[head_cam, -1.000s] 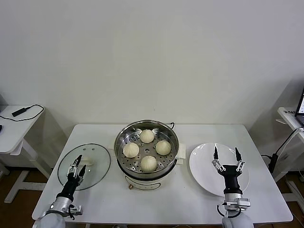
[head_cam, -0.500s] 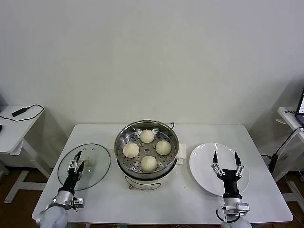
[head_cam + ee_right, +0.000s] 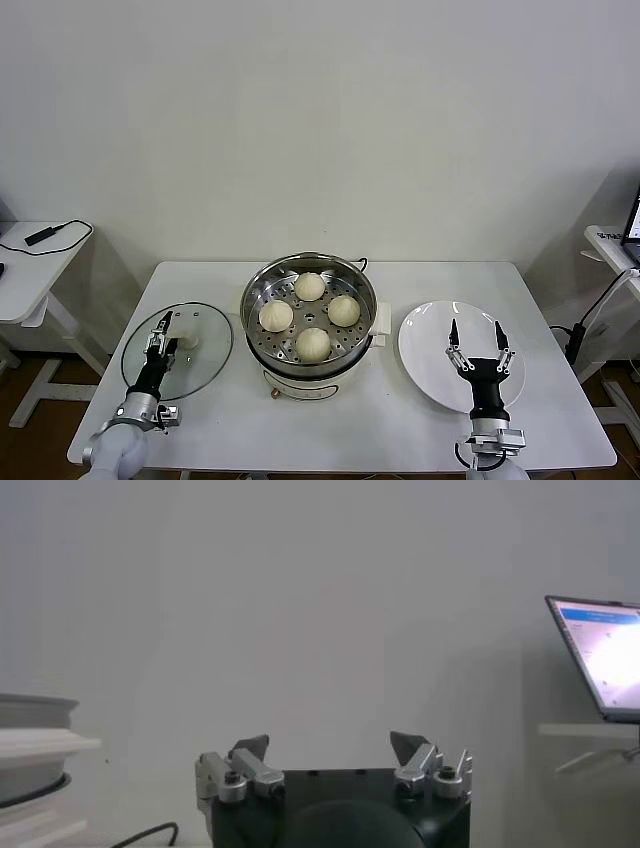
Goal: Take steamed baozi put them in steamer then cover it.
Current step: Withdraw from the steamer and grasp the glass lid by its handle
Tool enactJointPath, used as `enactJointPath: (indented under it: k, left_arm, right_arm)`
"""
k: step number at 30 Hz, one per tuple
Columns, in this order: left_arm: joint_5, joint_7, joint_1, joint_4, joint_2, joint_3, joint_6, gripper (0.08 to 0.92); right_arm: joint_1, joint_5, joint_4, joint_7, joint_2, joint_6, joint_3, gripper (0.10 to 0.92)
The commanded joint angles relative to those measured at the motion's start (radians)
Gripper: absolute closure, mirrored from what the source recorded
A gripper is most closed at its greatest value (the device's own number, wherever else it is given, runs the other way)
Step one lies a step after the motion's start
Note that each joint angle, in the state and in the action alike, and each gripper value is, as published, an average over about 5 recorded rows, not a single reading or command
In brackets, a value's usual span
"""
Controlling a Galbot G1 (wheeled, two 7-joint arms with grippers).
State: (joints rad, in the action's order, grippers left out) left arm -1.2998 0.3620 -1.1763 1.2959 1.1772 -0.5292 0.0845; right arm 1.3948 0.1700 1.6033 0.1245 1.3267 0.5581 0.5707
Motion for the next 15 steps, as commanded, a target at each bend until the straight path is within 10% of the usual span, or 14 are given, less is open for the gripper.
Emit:
enactJointPath:
  k: [1, 15]
  left_arm:
    - [-0.004, 0.004, 0.024, -0.038, 0.002, 0.003, 0.006, 0.177]
    - [0.006, -0.001, 0.039, -0.075, 0.003, 0.01, 0.022, 0.398]
  right_arm:
    - [0.001, -0.005, 0.0, 0.0, 0.005, 0.001, 0.003, 0.203]
    - [0.003, -0.03, 0.005, 0.0, 0.02, -0.001, 0.0, 0.203]
